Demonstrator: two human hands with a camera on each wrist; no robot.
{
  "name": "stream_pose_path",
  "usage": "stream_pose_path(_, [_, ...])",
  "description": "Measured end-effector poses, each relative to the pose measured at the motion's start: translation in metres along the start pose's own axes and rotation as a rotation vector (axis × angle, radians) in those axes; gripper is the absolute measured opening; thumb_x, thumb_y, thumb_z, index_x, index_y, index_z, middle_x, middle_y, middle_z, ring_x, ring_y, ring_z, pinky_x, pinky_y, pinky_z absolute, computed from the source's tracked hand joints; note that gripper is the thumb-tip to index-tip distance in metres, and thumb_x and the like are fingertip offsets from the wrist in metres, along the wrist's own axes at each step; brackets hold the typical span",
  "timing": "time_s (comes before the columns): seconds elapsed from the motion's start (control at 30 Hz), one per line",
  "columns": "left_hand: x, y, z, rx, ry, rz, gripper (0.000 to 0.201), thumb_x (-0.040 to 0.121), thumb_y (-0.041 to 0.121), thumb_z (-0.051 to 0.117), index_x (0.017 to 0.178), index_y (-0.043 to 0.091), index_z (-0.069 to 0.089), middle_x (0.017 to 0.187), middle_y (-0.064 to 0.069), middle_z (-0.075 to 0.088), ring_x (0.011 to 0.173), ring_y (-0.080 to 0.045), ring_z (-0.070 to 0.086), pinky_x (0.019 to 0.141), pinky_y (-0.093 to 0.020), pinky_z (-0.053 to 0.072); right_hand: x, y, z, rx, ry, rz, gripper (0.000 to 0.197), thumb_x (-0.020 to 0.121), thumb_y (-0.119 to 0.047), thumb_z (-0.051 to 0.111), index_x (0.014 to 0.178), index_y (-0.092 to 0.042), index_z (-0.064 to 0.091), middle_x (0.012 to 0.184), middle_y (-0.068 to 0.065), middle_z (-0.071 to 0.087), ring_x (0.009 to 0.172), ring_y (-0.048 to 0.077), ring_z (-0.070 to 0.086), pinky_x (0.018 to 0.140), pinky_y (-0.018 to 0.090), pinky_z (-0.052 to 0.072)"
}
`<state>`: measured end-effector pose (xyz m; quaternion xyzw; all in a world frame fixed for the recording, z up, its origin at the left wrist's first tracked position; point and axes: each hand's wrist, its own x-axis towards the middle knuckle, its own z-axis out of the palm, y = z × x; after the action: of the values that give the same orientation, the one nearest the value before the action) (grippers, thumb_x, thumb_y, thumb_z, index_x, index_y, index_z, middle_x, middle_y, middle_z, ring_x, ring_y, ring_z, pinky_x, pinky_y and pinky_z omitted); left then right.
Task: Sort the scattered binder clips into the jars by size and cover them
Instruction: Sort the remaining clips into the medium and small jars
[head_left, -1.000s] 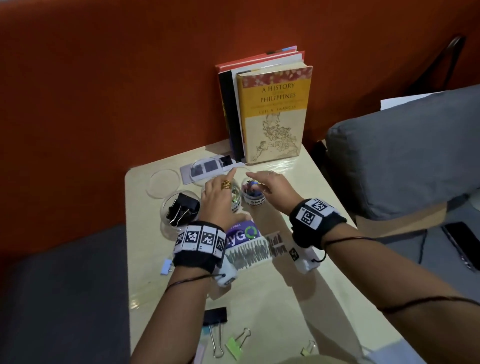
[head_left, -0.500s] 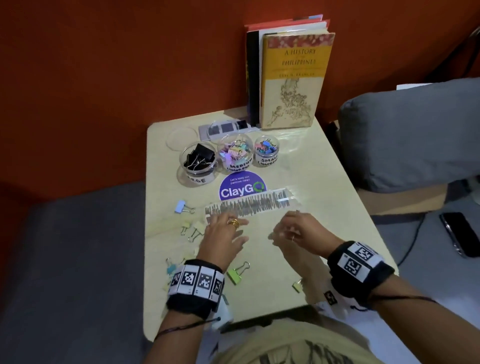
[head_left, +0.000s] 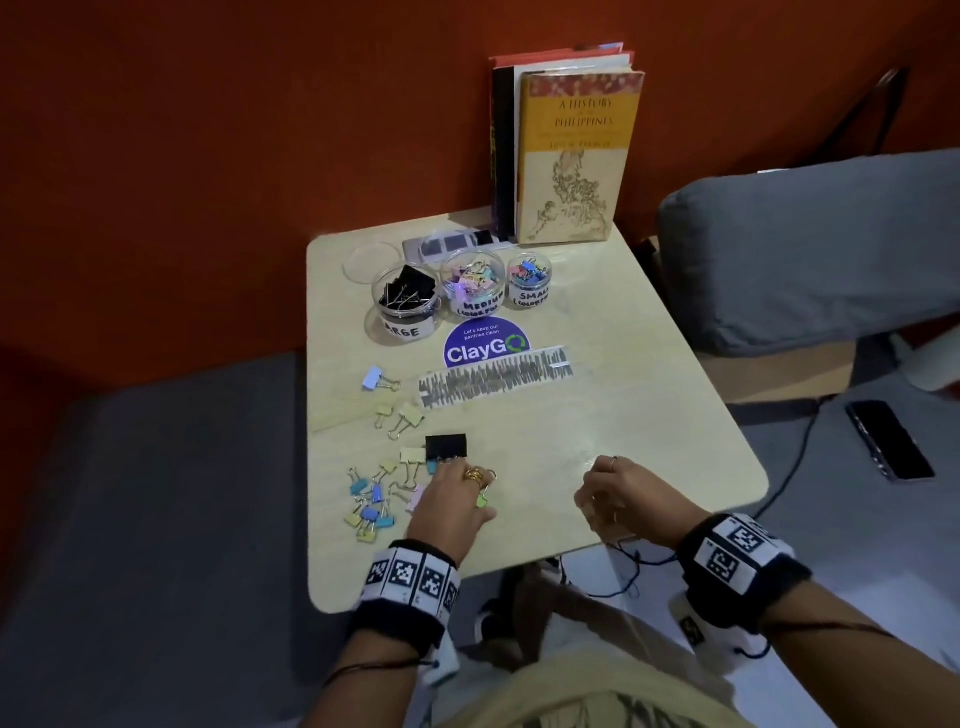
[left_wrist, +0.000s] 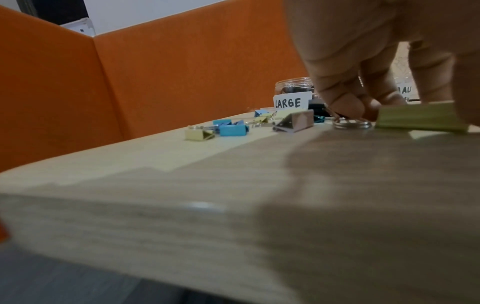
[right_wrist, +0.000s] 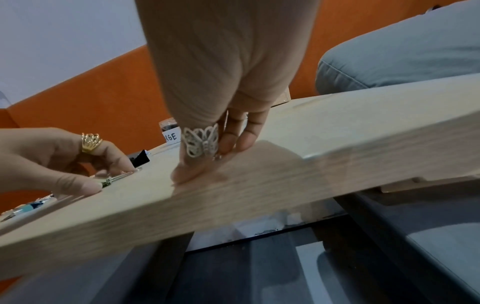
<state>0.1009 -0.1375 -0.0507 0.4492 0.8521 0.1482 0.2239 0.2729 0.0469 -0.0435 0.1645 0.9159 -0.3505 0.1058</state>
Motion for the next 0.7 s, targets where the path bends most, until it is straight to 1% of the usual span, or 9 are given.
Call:
stream_pose_path(0.07, [0.003,0.002,0.002,-0.001,0.018,0.005,0.041,0.089,0.022,0.060,0.129,0.019,0.052,0.129,0.000,0.046,0.128,-0.017,0.035,0.108,-0.026,0.032,0.003,-0.002,0.004,-0.047,0.052,-0.013,0.022,0.065,0.007,0.060,0.076,-0.012,0.065,0.078,-0.008,0.046,0.072,0.018,0.057,0.059,0.019,0.044])
stream_pose_path(0.1, [0.006,0.004,0.001,-0.015,0.027,0.011,0.039,0.089,0.019,0.059,0.128,0.018,0.054,0.127,0.000,0.046,0.126,-0.018,0.037,0.108,-0.027,0.033,0.005,-0.003,0.005,-0.034,0.075,-0.008,0.018,0.066,0.004,0.062,0.075,-0.012,0.064,0.078,-0.009,0.048,0.072,0.017,0.057,0.059,0.021,0.044])
stream_pose_path(0.13, [0.010,0.005,-0.001,-0.038,0.036,0.019,0.037,0.089,0.018,0.058,0.126,0.017,0.055,0.127,0.000,0.047,0.123,-0.018,0.038,0.107,-0.029,0.035,0.008,-0.004,0.005,-0.014,0.095,0.003,0.016,0.067,0.002,0.064,0.076,-0.012,0.064,0.079,-0.009,0.053,0.073,0.015,0.058,0.061,0.020,0.044])
stream_pose_path(0.2, [0.023,0.011,-0.011,-0.103,0.076,0.031,0.034,0.088,0.015,0.057,0.122,0.016,0.058,0.126,0.001,0.047,0.119,-0.019,0.041,0.105,-0.032,0.038,0.021,-0.005,-0.004,0.010,0.144,0.037,0.017,0.070,0.003,0.062,0.082,-0.009,0.063,0.084,-0.002,0.062,0.077,0.016,0.058,0.064,0.018,0.041])
stream_pose_path(0.3, [0.057,0.022,-0.037,-0.228,0.195,0.009,0.034,0.087,0.010,0.059,0.120,0.016,0.057,0.123,-0.002,0.047,0.115,-0.023,0.048,0.102,-0.037,0.042,0.052,-0.003,-0.030,0.101,0.292,0.114,0.015,0.072,0.001,0.065,0.083,-0.009,0.063,0.076,0.002,0.061,0.069,0.018,0.054,0.065,0.026,0.040])
stream_pose_path(0.4, [0.105,0.026,-0.070,-0.254,0.268,-0.046,0.039,0.089,0.014,0.060,0.127,0.012,0.053,0.126,-0.008,0.049,0.119,-0.024,0.046,0.105,-0.033,0.038,0.093,-0.004,-0.066,0.095,0.406,0.158,0.017,0.074,-0.008,0.072,0.089,-0.011,0.065,0.078,0.006,0.065,0.073,0.021,0.056,0.070,0.033,0.046])
stream_pose_path(0.53, [0.170,0.029,-0.107,-0.202,0.333,-0.098,0.034,0.090,0.018,0.059,0.123,0.010,0.055,0.126,-0.010,0.056,0.120,-0.026,0.047,0.105,-0.035,0.038,0.152,-0.009,-0.114,0.061,0.500,0.137,0.022,0.075,-0.017,0.073,0.094,-0.010,0.066,0.091,0.010,0.065,0.081,0.022,0.055,0.073,0.031,0.042])
stream_pose_path(0.6, [0.195,0.032,-0.118,-0.170,0.360,-0.115,0.029,0.089,0.016,0.060,0.118,0.013,0.058,0.127,-0.008,0.055,0.119,-0.026,0.046,0.106,-0.035,0.037,0.178,-0.009,-0.131,0.075,0.532,0.135,0.021,0.075,-0.014,0.073,0.095,-0.009,0.066,0.094,0.012,0.063,0.085,0.026,0.057,0.074,0.032,0.043])
stream_pose_path(0.7, [0.228,0.033,-0.126,-0.130,0.409,-0.115,0.020,0.088,0.013,0.061,0.108,0.014,0.063,0.123,-0.006,0.055,0.122,-0.023,0.042,0.103,-0.027,0.031,0.212,-0.001,-0.147,0.085,0.569,0.110,0.020,0.076,-0.004,0.070,0.095,-0.006,0.066,0.096,0.017,0.063,0.089,0.032,0.058,0.073,0.030,0.041])
